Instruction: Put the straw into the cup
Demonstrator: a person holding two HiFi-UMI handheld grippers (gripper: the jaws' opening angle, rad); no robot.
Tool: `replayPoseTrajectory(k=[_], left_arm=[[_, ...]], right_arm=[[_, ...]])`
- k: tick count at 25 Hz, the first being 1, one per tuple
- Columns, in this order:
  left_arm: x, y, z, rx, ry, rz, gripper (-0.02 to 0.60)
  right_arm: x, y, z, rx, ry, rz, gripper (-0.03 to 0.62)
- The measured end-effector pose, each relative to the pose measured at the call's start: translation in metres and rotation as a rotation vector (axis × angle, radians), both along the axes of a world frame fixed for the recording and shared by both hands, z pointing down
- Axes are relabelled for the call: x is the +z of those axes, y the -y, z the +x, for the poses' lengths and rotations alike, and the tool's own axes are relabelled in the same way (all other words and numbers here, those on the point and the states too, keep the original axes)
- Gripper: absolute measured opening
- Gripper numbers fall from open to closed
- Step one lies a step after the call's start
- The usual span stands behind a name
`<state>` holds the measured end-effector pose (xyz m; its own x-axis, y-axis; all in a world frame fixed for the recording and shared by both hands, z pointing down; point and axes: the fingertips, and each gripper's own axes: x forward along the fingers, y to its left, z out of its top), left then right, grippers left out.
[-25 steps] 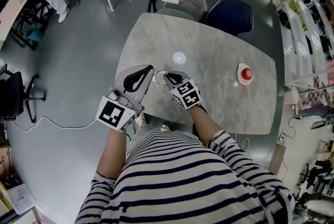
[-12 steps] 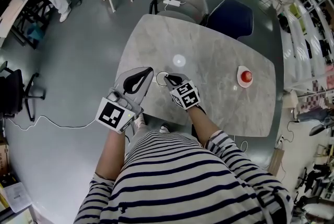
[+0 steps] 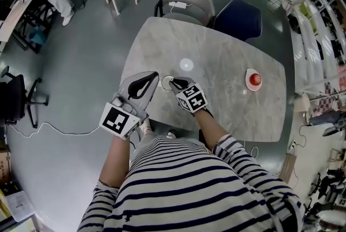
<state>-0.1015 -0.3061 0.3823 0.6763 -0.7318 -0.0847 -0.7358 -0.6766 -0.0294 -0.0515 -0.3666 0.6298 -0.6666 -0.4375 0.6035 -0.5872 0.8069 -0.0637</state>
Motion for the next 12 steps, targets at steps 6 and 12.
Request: replayPoseTrajectory(k=[6,12], left_arm=[[-0.001,-0.001,0.005,0.009,0.008,-0.001,0.008],[-0.003,-0.002,0.01,0.015,0.012,0.007,0.008]], right_arm=[[-0.003,0.0,0.003,-0.001,0.016,-0.006,0.083],[-0.032,0.003,0.006,0.018,0.078,0.049,0.086]])
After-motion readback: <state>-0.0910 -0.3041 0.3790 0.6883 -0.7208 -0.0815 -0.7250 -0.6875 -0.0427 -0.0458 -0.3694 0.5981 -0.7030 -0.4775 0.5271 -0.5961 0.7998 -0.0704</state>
